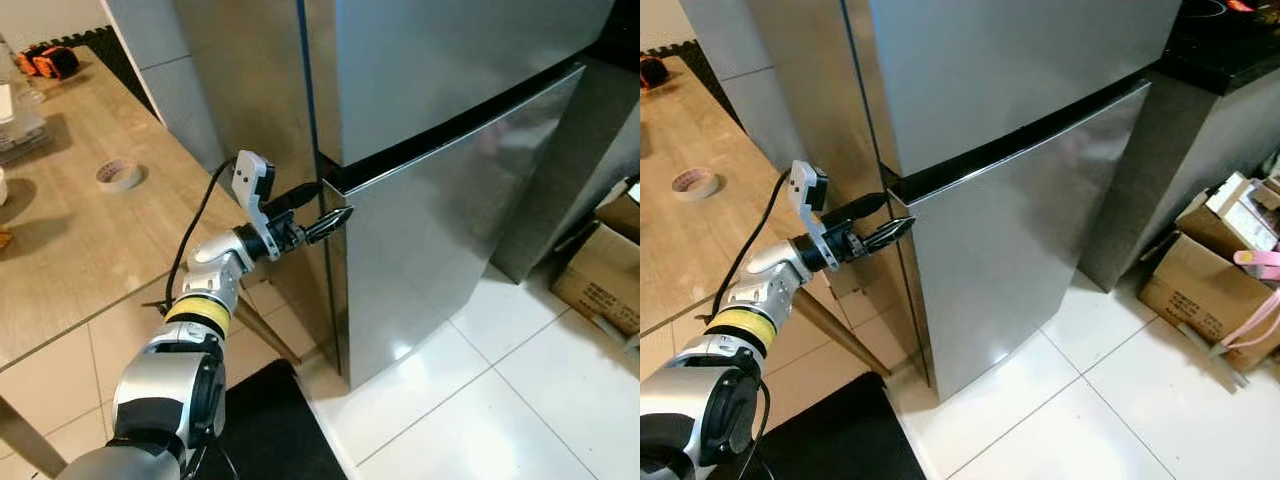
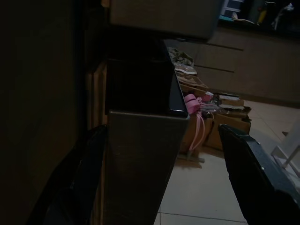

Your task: Restocking fridge

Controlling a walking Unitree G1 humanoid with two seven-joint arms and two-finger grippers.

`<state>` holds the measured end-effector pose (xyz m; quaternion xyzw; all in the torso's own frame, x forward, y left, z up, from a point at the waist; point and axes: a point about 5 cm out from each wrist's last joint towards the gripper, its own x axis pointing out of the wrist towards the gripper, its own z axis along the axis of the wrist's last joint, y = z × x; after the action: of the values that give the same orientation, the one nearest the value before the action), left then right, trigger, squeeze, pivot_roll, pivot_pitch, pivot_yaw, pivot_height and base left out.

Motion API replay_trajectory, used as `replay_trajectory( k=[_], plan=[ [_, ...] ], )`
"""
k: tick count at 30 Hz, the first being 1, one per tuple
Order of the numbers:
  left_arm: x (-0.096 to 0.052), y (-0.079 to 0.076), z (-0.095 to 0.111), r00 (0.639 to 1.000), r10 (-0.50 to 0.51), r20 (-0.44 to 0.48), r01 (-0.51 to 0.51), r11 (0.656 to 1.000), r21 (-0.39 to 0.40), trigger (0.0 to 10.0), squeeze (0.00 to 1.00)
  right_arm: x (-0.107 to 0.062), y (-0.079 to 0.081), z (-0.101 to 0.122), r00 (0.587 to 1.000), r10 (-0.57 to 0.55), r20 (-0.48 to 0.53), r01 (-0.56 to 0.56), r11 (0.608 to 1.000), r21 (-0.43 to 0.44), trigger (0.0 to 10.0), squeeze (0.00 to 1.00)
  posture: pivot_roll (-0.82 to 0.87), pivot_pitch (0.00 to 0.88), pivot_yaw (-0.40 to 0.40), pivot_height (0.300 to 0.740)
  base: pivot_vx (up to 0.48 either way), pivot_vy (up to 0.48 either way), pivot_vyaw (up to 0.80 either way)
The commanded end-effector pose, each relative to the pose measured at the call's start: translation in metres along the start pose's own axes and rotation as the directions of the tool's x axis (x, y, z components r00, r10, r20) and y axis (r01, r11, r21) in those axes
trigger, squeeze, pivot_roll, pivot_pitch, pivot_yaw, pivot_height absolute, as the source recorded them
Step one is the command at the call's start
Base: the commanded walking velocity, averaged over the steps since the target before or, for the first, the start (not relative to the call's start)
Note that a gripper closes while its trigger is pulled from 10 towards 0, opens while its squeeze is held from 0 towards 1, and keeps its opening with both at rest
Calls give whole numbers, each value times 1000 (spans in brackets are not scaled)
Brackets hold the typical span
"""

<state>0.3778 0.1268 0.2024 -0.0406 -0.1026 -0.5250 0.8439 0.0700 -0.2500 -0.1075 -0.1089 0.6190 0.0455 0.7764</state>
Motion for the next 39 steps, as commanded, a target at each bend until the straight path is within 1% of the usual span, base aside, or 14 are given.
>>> replay_trajectory(
  k=[1,12,15,18,21,23,27,29,30,31,34,36,37,39],
  plan=[
    [19,-22,-15,983,-177,-52,176,984,-30,10000,0,0,5,-5,1000,7,-13,-7,1000,29,10000,0,-179,149,74,740,0,0,0],
    [22,-30,-19,970,-240,-46,238,970,-51,10000,0,0,4,-3,1000,3,-9,-3,999,38,10000,0,-175,144,77,740,0,0,0],
    [30,-58,-33,918,-397,-14,393,912,-117,10000,0,1,4,-2,1000,4,-7,-4,999,39,10000,0,-173,139,75,740,0,0,0],
    [31,-65,-37,900,-436,-10,431,893,-130,10000,0,1,4,-2,1000,4,-7,-4,999,39,10000,0,-171,136,74,740,0,0,0],
    [29,-88,-47,847,-532,5,525,834,-172,10000,0,1,4,1,1000,5,-2,-5,999,39,10000,0,-169,128,71,740,0,0,0],
    [25,-95,-49,849,-527,28,522,832,-186,10000,0,1,4,4,1000,6,3,-6,999,40,10000,0,-163,120,70,740,0,0,0],
    [17,-93,-47,877,-476,68,479,853,-209,10000,0,2,4,6,1000,6,6,-6,999,40,10000,0,-160,115,68,740,0,0,0],
    [2,-89,-52,911,-409,54,410,882,-232,10000,0,2,4,7,1000,6,8,-6,999,39,10000,0,-152,110,67,740,0,0,0],
    [2,-89,-52,911,-409,54,410,882,-232,10000,0,2,4,7,1000,6,8,-6,999,39,10000,0,-152,110,67,740,0,0,0],
    [-20,-81,-64,947,-322,-2,311,916,-255,10000,0,2,4,9,1000,6,10,-6,999,38,10000,0,-150,105,68,740,0,0,0],
    [-30,-78,-69,958,-286,-29,269,926,-263,10000,0,2,4,9,1000,6,11,-6,999,38,10000,0,-150,105,68,740,0,0,0],
    [-53,-71,-84,977,-185,-108,146,946,-291,10000,0,2,4,11,1000,6,14,-6,999,37,10000,0,-145,98,71,740,0,0,0],
    [-71,-68,-99,977,-110,-183,49,949,-312,10000,0,2,4,13,1000,6,24,-7,999,37,10000,0,-142,94,69,740,0,0,0],
    [-99,-69,-121,951,-2,-310,-104,940,-325,10000,0,2,5,18,999,9,46,-11,999,35,10000,0,-140,90,68,740,0,0,0]
  ],
)
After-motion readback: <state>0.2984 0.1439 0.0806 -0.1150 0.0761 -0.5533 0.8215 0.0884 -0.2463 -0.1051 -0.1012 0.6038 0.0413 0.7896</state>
